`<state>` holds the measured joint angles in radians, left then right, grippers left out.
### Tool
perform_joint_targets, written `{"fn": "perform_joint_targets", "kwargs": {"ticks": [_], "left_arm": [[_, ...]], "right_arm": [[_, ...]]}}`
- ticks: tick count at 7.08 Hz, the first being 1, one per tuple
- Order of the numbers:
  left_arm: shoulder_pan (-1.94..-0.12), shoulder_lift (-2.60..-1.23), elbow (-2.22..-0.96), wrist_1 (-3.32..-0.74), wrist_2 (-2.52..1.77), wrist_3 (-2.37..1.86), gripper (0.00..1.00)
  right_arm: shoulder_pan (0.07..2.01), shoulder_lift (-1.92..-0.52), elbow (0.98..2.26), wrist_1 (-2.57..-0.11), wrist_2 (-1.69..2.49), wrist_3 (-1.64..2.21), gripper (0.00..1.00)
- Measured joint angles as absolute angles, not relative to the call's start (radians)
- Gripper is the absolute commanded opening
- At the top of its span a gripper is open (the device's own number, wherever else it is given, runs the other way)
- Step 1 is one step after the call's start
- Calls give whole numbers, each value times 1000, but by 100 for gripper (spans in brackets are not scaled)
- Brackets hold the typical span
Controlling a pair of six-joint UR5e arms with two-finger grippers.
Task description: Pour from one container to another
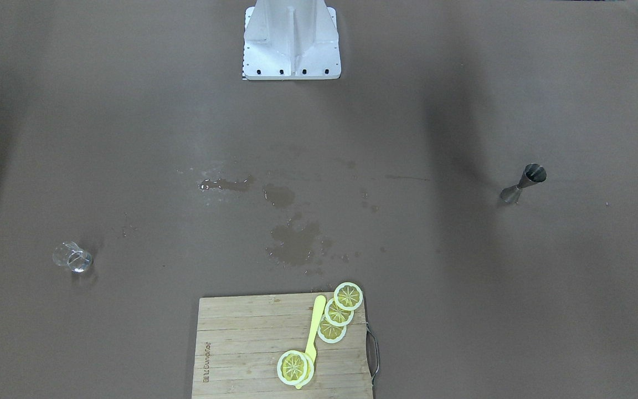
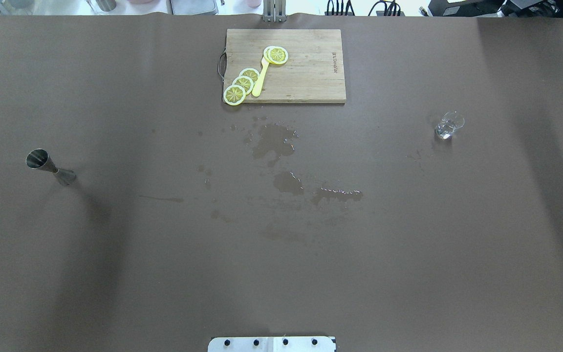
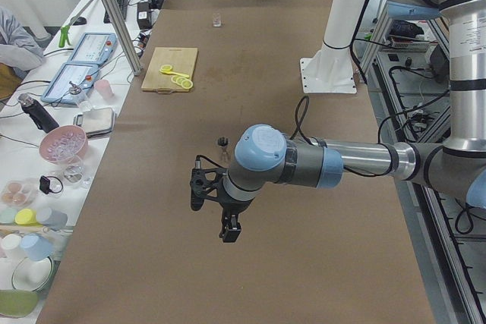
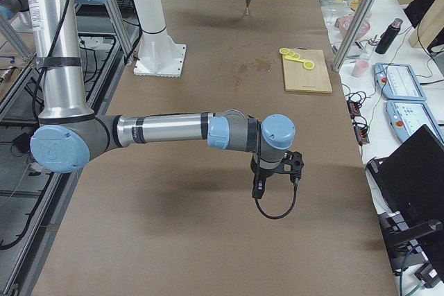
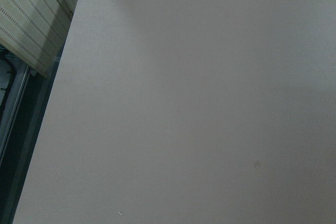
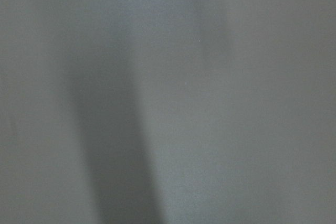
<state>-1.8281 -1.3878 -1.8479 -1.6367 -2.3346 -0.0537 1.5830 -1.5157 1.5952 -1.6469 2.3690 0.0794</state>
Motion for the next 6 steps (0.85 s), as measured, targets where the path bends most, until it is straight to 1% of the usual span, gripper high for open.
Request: {"fn": "perform_joint_targets", "kwargs": {"ticks": [1, 4, 6], "left_arm": [[-1816, -1388, -1848, -1637, -2336, -53, 99], [-1786, -1387, -1834, -1686, -2379, -53, 99], [-1777, -1414, -1775, -1895, -2500, -88, 99]], "right_arm": [[1583, -1531, 1559, -1532, 2371, 79, 100], [1580, -1538, 1376, -1117, 2431, 76, 100], [1575, -1523, 1333, -1017, 2453, 77, 100]]}}
